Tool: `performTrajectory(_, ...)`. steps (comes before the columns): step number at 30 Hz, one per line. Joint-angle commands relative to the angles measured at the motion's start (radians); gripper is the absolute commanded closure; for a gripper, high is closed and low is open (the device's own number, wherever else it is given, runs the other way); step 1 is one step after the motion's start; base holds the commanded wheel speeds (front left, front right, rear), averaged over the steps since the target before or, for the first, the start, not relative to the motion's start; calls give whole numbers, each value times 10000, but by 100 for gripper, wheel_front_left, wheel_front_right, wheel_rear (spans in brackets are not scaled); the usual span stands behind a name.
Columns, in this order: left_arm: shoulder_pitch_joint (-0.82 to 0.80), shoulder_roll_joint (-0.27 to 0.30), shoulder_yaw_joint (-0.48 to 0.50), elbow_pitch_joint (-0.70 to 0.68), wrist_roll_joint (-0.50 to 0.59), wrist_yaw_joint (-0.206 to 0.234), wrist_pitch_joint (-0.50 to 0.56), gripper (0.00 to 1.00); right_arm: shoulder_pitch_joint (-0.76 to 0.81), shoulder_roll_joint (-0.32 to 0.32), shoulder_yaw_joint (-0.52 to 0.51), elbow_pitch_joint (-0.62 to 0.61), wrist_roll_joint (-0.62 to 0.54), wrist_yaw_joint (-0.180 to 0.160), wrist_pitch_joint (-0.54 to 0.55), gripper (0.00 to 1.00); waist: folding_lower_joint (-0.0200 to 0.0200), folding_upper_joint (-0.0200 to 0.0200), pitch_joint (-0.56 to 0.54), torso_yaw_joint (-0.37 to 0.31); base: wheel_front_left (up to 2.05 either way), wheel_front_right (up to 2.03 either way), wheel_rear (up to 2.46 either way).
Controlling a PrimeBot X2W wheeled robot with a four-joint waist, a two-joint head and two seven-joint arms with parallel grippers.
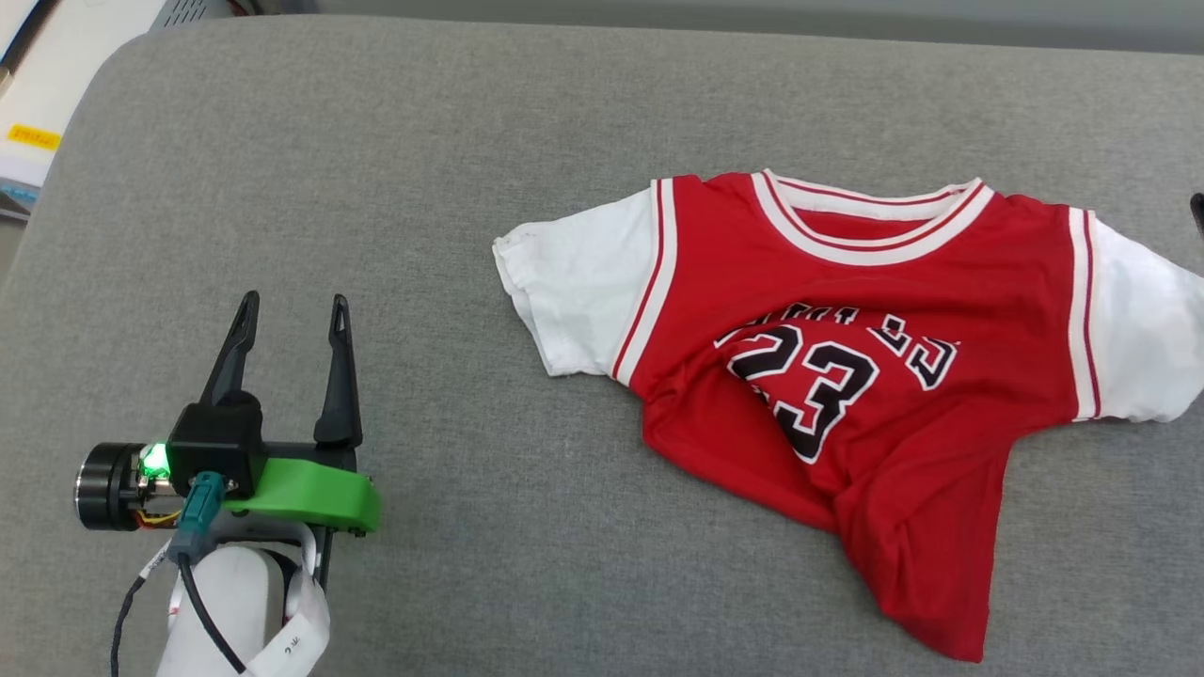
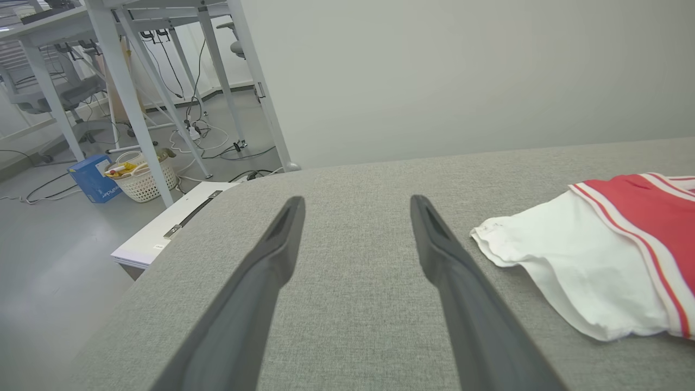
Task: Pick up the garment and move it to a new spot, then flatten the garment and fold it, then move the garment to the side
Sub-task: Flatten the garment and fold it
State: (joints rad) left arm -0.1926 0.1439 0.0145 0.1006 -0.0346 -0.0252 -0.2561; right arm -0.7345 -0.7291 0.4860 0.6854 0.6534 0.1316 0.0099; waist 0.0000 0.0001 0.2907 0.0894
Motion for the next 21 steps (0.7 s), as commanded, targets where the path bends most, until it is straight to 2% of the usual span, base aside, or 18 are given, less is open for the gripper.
performTrajectory(1,-111,145,53,51,-3,-111,-57,0,185,171,-176,-191,-258,-9,-485,0,0,-1,-416,-452,0,0,0)
performTrajectory(4,-455,425,62,193,12,-325,-57,0,529,586,-677,-662,-878,-9,-1518,0,0,-1,-527,-646,0,0,0)
performTrajectory(8,-1229,886,-133,598,-36,-687,-57,0,1261,1331,-1590,-1422,-1762,-9,-2289,0,0,-1,-629,-856,0,0,0)
performTrajectory(16,-3551,1955,-880,1852,-692,-1027,272,0,3552,3193,-3591,-3937,-3462,-9,-2629,0,0,-1,-657,-1215,0,0,0)
performTrajectory(21,-5012,2831,-2274,2204,-1980,-1049,1276,0,4659,3980,-3676,-5301,-4117,-9,-2554,0,0,-1,-551,-1608,0,0,0)
